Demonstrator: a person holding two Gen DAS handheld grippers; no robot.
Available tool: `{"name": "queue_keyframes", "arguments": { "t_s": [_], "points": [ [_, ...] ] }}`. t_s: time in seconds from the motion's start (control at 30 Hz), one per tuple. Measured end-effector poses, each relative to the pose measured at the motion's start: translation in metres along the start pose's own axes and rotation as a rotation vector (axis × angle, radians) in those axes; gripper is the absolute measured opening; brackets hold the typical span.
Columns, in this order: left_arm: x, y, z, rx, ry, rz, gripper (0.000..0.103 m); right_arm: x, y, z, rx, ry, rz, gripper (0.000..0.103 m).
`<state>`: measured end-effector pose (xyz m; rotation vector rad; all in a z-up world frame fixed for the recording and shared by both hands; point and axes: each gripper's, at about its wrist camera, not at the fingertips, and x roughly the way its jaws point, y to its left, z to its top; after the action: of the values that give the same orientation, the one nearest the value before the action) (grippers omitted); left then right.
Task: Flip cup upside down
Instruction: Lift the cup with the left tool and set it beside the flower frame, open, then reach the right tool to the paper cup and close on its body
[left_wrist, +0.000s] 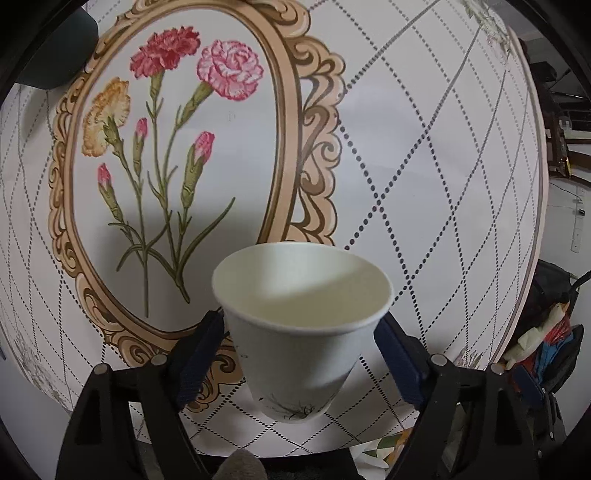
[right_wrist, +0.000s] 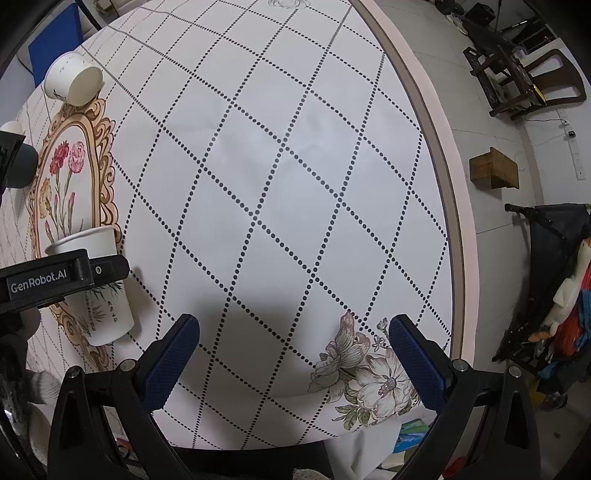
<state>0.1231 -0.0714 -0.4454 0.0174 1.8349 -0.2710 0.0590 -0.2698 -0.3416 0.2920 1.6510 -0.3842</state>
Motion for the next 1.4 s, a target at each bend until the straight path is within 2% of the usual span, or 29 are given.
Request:
{"name": "queue_keyframes", "arguments": {
  "t_s": [0.17, 0.33, 0.43, 0.6, 0.73, 0.77, 0.8, 0.9, 1.03, 1.13, 1.23, 1.4],
  "points": [
    [-0.031, 0.016, -0.021, 0.029, -0.074, 0.020, 0.083, -0.013, 0.001, -0.005, 0.004, -0.017, 0.023, 0.103],
    [-0.076, 0.039, -0.055, 0.065, -0.213, 0.133, 0.083, -0.030, 0.023, -0.015, -0.028, -0.046, 0.065, 0.103],
    [-0.094, 0.054, -0.074, 0.068, -0.264, 0.192, 0.083, -0.038, 0.043, -0.023, -0.054, -0.059, 0.087, 0.103],
    [-0.112, 0.070, -0.075, 0.063, -0.290, 0.233, 0.083, -0.046, 0.074, -0.035, -0.092, -0.072, 0.110, 0.103],
    [-0.114, 0.097, -0.084, 0.054, -0.310, 0.249, 0.084, -0.059, 0.095, -0.042, -0.203, -0.124, 0.046, 0.103],
    [-0.117, 0.096, -0.081, 0.052, -0.304, 0.250, 0.095, -0.065, 0.102, -0.044, -0.264, -0.154, 0.017, 0.103],
    [-0.115, 0.099, -0.081, 0.048, -0.303, 0.253, 0.098, -0.071, 0.108, -0.045, -0.329, -0.182, -0.014, 0.103],
    [-0.106, 0.106, -0.076, 0.035, -0.322, 0.262, 0.098, -0.088, 0.132, -0.051, -0.600, -0.271, -0.153, 0.103],
    [-0.089, 0.116, -0.072, 0.000, -0.314, 0.288, 0.098, -0.085, 0.171, -0.073, -1.106, -0.371, -0.445, 0.103],
    [-0.072, 0.121, -0.067, -0.031, -0.272, 0.261, 0.098, -0.058, 0.190, -0.098, -1.543, -0.403, -0.666, 0.103],
    [-0.056, 0.124, -0.062, -0.058, -0.230, 0.247, 0.098, -0.027, 0.197, -0.113, -1.865, -0.397, -0.801, 0.103],
    [-0.040, 0.128, -0.054, -0.101, -0.201, 0.277, 0.098, 0.018, 0.195, -0.123, -2.231, -0.411, -0.936, 0.103]
  ]
}}
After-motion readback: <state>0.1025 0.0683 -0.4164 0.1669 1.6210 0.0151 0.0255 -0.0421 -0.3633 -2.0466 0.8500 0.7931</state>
